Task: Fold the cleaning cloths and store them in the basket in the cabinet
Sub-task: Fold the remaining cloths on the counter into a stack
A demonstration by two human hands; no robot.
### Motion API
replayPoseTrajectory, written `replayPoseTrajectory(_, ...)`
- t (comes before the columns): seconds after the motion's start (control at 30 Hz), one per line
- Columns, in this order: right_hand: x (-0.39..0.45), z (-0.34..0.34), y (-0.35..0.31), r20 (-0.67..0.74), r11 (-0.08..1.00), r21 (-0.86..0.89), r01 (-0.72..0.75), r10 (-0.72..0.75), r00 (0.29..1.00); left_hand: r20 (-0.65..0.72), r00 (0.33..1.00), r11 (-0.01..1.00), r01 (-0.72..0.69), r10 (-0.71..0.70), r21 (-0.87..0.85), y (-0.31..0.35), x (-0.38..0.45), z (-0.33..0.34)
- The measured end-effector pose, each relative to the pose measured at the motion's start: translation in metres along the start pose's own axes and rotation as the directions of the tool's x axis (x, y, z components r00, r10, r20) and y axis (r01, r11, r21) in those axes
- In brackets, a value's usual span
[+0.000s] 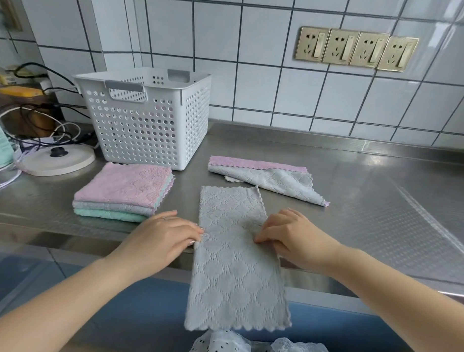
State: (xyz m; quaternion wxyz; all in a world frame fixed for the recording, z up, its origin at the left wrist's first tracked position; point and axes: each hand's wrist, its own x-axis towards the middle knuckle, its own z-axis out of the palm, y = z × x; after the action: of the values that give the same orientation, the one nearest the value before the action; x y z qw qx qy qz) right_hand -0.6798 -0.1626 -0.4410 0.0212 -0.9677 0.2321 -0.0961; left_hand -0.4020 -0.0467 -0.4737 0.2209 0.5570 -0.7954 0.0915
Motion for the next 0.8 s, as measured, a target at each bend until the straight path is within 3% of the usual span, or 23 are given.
replayPoseTrajectory(0.07, -0.011, 0.001, 0.006, 0.004, 0.999, 0.004, 0.046, -0.046, 0.999, 0.008, 0.999, 0.999, -0.048, 0.048, -0.003, 0.002, -0.001, 0.000)
replayPoseTrajectory(0.17, -0.034, 0.002, 0.010, 0.137, 1.000, 0.011, 0.022, -0.023, 0.990, 0.122, 0.985, 0.992, -0.128, 0.126, 0.007, 0.006, -0.011, 0.003)
replayPoseTrajectory(0.3, -0.044, 0.014, 0.004, 0.151, 0.927, -0.310, 0.211, -0.171, 0.974, 0.248, 0.955, 0.957, -0.213, 0.162, 0.198, 0.013, -0.012, 0.010)
replayPoseTrajectory(0.37, -0.040, 0.022, 0.001, 0.077, 0.916, -0.323, 0.237, -0.224, 0.971, 0.249, 0.953, 0.953, -0.227, 0.174, 0.202, 0.015, -0.007, 0.014)
replayPoseTrajectory(0.47, -0.037, 0.026, -0.003, -0.070, 0.966, -0.156, 0.208, -0.220, 0.973, 0.196, 0.966, 0.971, -0.199, 0.171, 0.134, 0.018, -0.003, 0.015)
replayPoseTrajectory(0.57, -0.034, 0.021, -0.007, -0.133, 0.967, 0.246, 0.070, -0.038, 0.990, 0.137, 0.989, 0.988, -0.041, 0.062, -0.152, 0.016, -0.001, 0.011)
replayPoseTrajectory(0.67, -0.019, 0.011, -0.017, -0.183, 0.765, 0.625, -0.152, 0.333, 0.925, 0.192, 0.956, 0.848, 0.288, -0.223, -0.445, 0.016, 0.007, 0.004)
replayPoseTrajectory(0.8, 0.013, 0.003, -0.018, -0.209, 0.606, 0.756, -0.248, 0.582, 0.786, -0.015, 0.936, 0.804, 0.294, -0.353, -0.517, 0.026, 0.032, 0.001)
